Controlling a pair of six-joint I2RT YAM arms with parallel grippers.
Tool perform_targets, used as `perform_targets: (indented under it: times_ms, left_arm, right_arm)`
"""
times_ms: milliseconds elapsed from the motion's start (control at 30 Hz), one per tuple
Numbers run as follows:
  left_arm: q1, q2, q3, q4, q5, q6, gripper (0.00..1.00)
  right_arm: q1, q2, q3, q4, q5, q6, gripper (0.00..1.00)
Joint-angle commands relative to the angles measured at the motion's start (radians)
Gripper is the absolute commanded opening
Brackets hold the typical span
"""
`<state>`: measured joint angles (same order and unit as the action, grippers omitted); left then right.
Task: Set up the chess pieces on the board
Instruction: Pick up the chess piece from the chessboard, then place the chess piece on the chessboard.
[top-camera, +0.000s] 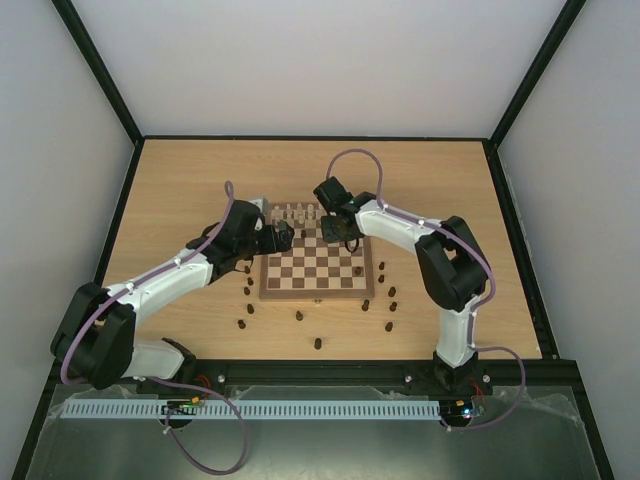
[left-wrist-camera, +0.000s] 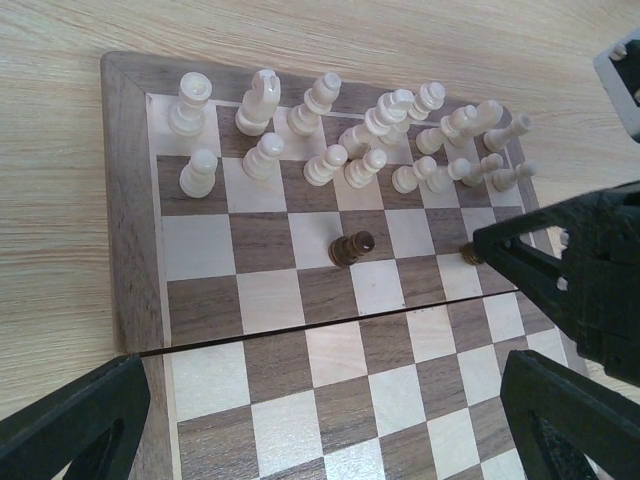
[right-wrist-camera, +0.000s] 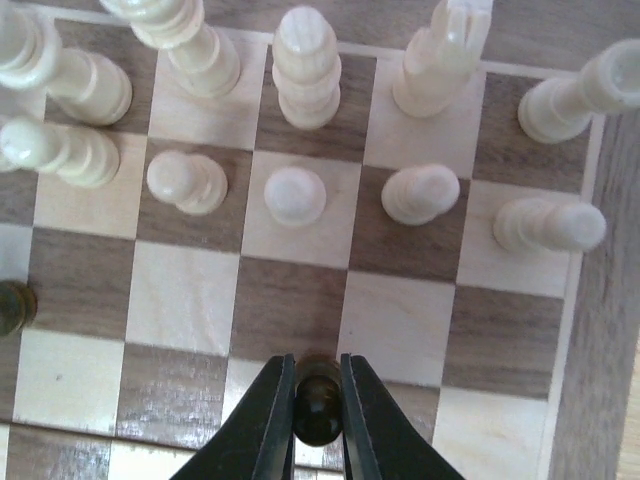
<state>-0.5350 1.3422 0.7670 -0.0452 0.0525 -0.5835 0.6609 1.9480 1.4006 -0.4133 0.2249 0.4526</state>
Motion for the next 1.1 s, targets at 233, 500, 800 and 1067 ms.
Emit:
perform_targets:
  times_ms: [233,500,800,1067]
  left_arm:
    - [0.007,0.001,-0.008,0.013,0.009,0.005,0.99]
    - [0.006,0.003,-0.01,0.016,0.015,0.005,0.99]
    - [0.007,0.003,-0.011,0.018,0.018,0.005,0.99]
    - [0.007,0.007,-0.011,0.019,0.021,0.005,0.99]
  right_arm:
    - [0.075,-0.211,-0.178,-0.066,0.013,0.034,0.11]
    - [0.124,-0.273,-0.285,-0.061,0.001,0.083,0.11]
    - [0.133,-0.297,-0.324,-0.072,0.0,0.099,0.11]
    - [0.137,-0.313,-0.353,-0.069,-0.012,0.108,0.11]
